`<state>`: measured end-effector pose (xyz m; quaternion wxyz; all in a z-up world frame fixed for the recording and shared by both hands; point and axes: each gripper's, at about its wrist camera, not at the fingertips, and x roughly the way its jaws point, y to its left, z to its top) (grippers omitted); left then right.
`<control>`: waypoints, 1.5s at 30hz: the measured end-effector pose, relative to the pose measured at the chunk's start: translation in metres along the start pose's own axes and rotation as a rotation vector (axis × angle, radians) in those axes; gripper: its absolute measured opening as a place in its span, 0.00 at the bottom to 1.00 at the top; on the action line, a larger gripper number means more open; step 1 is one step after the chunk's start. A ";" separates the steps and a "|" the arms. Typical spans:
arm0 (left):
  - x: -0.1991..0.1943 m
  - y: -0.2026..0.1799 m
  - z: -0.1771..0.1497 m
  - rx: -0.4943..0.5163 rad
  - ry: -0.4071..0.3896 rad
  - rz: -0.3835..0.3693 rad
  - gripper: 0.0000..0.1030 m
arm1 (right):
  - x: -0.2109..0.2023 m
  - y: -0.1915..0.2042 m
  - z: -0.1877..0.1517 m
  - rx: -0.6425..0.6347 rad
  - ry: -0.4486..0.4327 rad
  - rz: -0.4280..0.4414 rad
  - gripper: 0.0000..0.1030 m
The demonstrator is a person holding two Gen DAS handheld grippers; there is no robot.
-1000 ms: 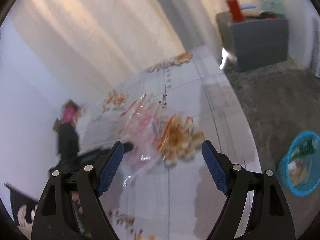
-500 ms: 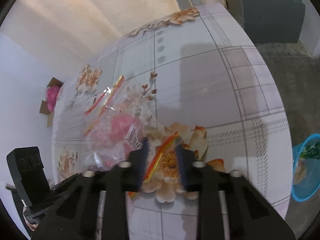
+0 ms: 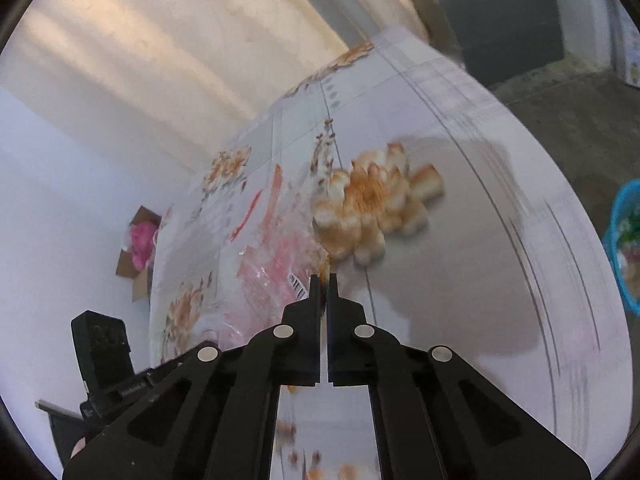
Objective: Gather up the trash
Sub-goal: 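Grasp the clear snack bag with the left tool while the right tool grasps the pink bag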
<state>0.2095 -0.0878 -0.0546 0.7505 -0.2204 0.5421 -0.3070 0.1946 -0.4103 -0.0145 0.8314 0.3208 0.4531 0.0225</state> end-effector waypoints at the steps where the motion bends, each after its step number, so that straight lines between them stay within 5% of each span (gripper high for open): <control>1: -0.009 0.006 -0.005 0.000 -0.014 0.011 0.08 | -0.007 -0.001 -0.009 0.005 -0.011 -0.003 0.01; 6: -0.043 0.019 -0.023 0.057 -0.054 0.085 0.08 | -0.036 -0.003 -0.052 0.020 -0.053 -0.038 0.01; 8: -0.052 0.019 -0.030 0.088 -0.066 0.103 0.13 | -0.044 -0.002 -0.065 0.013 -0.054 -0.050 0.06; 9: -0.056 0.020 -0.032 0.091 -0.062 0.101 0.25 | -0.046 -0.002 -0.068 0.009 -0.051 -0.053 0.07; 10: -0.058 0.022 -0.031 0.078 -0.059 0.096 0.37 | -0.049 -0.001 -0.075 0.004 -0.039 -0.050 0.13; 13: -0.067 0.024 -0.036 0.044 -0.082 0.066 0.51 | -0.059 -0.007 -0.084 0.028 -0.029 -0.043 0.61; 17: -0.080 0.022 -0.040 0.029 -0.125 0.039 0.65 | -0.073 -0.002 -0.091 -0.016 -0.074 -0.064 0.76; 28: -0.059 -0.001 -0.038 0.021 -0.061 0.031 0.80 | -0.034 0.007 -0.075 -0.121 0.002 -0.086 0.80; 32: -0.047 -0.016 -0.040 0.131 -0.074 0.162 0.81 | -0.017 0.018 -0.084 -0.184 0.031 -0.129 0.80; 36: -0.037 -0.012 -0.040 0.146 -0.070 0.215 0.80 | -0.006 0.026 -0.094 -0.239 0.043 -0.178 0.80; 45: -0.023 -0.008 -0.041 0.184 -0.072 0.278 0.61 | -0.003 0.034 -0.106 -0.336 0.034 -0.273 0.72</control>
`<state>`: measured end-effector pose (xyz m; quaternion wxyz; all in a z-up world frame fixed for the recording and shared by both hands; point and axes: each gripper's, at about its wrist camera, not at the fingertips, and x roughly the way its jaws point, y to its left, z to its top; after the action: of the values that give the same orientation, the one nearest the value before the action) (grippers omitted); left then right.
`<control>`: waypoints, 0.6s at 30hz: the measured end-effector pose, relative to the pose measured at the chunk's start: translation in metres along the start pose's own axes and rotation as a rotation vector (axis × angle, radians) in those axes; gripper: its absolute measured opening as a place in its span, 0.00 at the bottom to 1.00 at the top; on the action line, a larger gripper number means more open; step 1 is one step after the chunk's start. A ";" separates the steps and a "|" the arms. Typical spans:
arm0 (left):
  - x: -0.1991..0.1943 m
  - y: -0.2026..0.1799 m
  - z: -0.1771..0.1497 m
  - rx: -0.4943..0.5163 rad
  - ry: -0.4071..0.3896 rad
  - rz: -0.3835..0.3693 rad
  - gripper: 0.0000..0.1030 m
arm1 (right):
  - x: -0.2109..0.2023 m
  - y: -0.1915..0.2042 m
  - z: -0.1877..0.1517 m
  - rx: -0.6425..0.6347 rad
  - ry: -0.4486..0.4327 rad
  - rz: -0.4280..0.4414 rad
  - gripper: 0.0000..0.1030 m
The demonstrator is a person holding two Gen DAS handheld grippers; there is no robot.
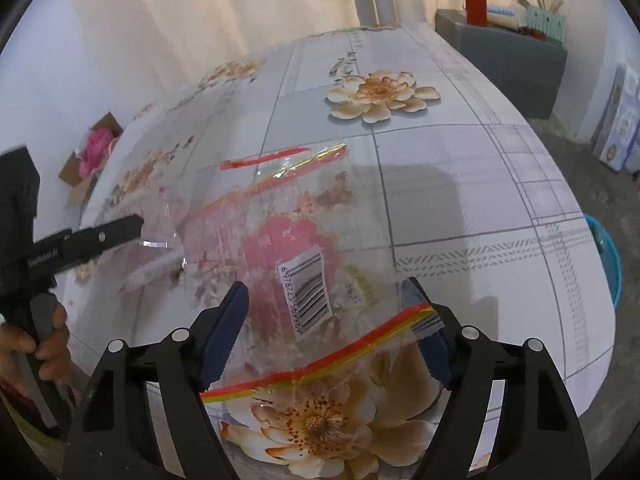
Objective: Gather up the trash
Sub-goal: 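Grasp the clear snack bag with the left tool while the right tool grasps the pink bag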
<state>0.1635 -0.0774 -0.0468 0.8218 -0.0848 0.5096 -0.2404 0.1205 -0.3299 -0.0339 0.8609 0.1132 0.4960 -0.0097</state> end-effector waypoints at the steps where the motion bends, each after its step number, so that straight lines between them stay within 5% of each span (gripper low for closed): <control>1: 0.000 -0.001 -0.001 0.009 -0.005 0.007 0.59 | 0.001 0.003 -0.001 -0.019 0.001 -0.014 0.70; 18: 0.002 -0.007 -0.008 0.102 -0.029 0.059 0.14 | -0.003 0.001 -0.006 -0.004 -0.012 -0.063 0.14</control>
<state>0.1549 -0.0840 -0.0499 0.8390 -0.0310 0.4871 -0.2405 0.1135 -0.3278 -0.0340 0.8632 0.0959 0.4944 -0.0365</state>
